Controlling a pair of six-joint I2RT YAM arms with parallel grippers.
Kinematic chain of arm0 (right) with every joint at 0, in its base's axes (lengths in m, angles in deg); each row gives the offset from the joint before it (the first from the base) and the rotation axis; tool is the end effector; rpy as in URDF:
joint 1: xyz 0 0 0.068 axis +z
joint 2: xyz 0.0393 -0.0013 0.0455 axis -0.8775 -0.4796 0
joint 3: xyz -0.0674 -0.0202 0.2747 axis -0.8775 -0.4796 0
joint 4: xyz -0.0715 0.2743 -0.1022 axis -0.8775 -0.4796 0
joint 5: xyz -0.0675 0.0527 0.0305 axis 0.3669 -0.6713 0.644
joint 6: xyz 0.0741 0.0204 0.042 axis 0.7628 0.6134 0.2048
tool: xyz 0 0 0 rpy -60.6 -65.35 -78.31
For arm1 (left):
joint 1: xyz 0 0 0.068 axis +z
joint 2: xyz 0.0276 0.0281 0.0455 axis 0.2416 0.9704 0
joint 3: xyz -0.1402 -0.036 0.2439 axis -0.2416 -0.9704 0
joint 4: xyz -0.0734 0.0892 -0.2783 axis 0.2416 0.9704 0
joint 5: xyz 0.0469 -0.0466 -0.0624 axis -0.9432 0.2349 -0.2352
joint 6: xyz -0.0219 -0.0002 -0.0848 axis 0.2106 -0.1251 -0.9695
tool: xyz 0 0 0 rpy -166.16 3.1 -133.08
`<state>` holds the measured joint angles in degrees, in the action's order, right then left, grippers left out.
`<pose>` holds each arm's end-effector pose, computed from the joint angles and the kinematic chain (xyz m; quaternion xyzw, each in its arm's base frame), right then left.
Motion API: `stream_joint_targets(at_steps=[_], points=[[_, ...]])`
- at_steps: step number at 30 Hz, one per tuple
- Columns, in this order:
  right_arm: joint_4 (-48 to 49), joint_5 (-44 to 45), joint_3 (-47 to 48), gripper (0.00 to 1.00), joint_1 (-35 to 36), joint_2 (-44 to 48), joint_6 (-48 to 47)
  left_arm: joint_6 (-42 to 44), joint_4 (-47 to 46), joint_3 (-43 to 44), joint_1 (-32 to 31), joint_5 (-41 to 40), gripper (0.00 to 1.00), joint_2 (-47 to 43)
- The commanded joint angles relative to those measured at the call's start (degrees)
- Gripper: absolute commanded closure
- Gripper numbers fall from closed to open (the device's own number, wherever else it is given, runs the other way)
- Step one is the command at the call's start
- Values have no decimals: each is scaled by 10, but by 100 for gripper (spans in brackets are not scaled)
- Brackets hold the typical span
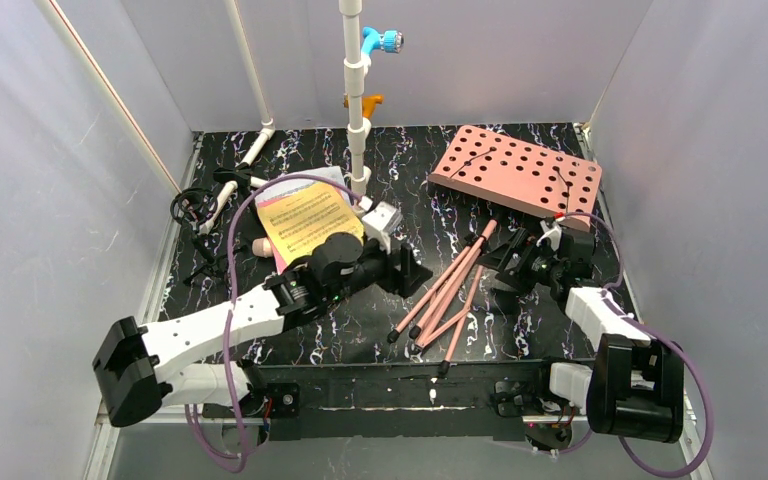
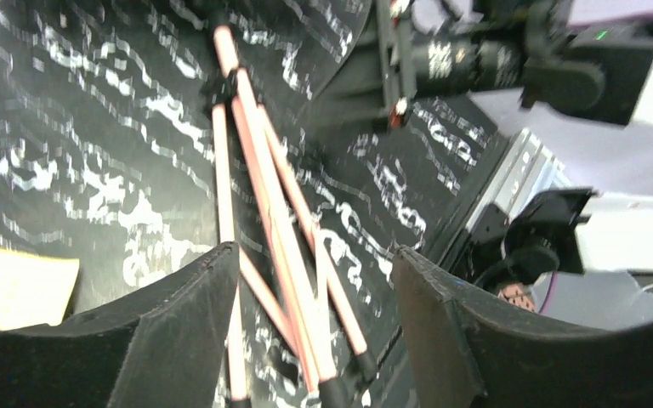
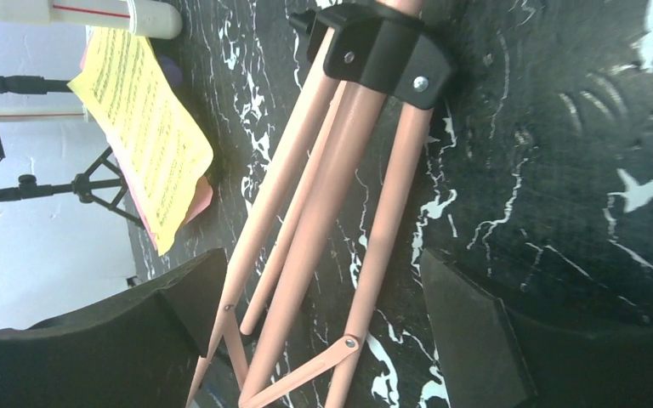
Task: Pack up the instrument practice props
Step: Place the music stand at the center of the board, then reset both arms
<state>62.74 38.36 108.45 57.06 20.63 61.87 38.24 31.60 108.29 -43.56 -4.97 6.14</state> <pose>0.2724 0.0254 0.1321 0.1581 0.8510 0.3784 0.3281 0.1953 -0.3046 0.3220 0.2166 0.7099 -0.4275 0.5161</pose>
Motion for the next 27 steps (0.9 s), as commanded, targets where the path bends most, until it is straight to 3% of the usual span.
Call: stream_joint_targets(at_steps=[1,8,17,27], points=[[-19,4,25,6,-24,31,-42,-41,45,-66,5,3,32,-57],[-39,-29,38,2,-44,115,-94,-105,69,-157,10,-11,2,-148],[-59,-70,52,2,-83,204,-113,-143,109,-201,20,-19,2,-214],[-140,-128,155,2,-103,148,-177,-147,146,-194,23,-16,2,-218]])
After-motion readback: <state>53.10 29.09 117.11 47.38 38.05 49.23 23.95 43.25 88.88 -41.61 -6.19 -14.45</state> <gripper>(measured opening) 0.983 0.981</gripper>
